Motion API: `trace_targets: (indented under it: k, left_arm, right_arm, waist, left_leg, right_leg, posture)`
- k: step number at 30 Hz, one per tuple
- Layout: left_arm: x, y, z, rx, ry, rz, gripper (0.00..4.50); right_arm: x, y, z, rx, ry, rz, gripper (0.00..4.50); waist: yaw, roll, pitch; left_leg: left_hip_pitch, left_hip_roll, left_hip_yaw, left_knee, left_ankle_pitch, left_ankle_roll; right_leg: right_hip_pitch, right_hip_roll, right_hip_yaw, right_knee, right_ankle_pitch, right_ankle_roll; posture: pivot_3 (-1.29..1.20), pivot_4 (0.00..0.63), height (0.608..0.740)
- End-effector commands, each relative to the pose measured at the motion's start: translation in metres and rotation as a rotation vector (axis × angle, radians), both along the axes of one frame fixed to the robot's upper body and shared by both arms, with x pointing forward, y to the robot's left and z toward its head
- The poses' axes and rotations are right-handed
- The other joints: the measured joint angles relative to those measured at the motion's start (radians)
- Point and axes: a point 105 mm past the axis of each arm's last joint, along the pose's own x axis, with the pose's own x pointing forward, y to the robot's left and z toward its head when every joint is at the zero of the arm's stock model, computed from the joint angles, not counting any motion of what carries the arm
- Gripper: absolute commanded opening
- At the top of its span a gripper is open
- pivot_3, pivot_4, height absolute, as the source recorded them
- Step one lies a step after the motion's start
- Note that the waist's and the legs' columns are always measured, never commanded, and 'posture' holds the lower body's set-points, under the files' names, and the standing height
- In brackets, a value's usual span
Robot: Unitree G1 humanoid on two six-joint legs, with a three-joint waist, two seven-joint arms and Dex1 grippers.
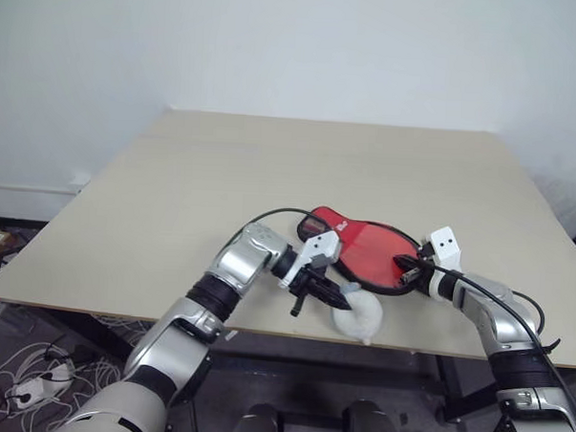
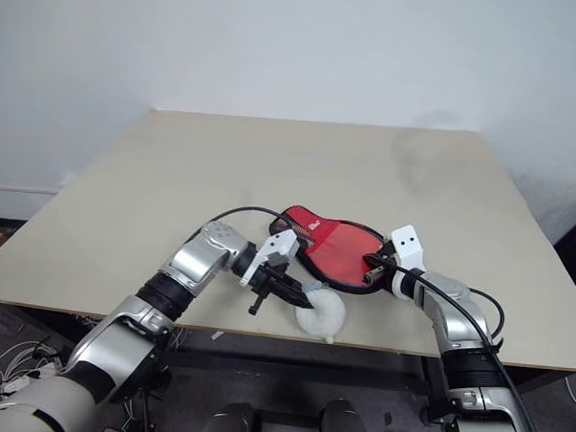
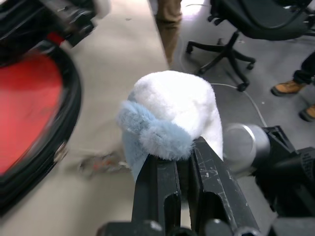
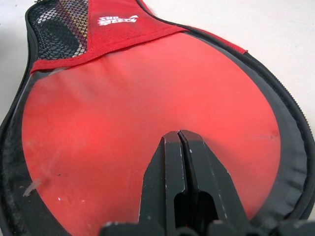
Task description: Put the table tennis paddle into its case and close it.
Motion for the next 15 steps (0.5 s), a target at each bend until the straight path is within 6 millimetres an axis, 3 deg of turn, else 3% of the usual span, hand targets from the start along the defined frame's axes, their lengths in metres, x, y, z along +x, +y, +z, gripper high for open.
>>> trace_targets:
  k: [1, 15]
  left_arm:
    - [0.008, 0.015, 0.014, -0.036, -0.04, 0.049, 0.03]
    - [0.033, 0.066, 0.0, 0.053, -0.072, 0.263, 0.03]
  right_arm:
    - [-0.002, 0.004, -0.007, -0.011, 0.025, 0.005, 0.0]
    - [-0.002, 0.009, -0.01, -0.013, 0.029, 0.024, 0.0]
  waist:
    - [0.0, 0.0, 0.0]
    - [-0.005, -0.001, 0.0]
  left_leg:
    - [0.0, 0.0, 0.0, 0.0, 0.0, 0.0]
    - [0.001, 0.001, 0.0, 0.0, 0.0, 0.0]
  right_leg:
    - [0.0, 0.0, 0.0, 0.0, 0.0, 0.0]
    - [0.0, 0.001, 0.0, 0.001, 0.0, 0.0]
  posture:
    - [0.0, 0.0, 0.74]
    - [0.0, 0.0, 0.74]
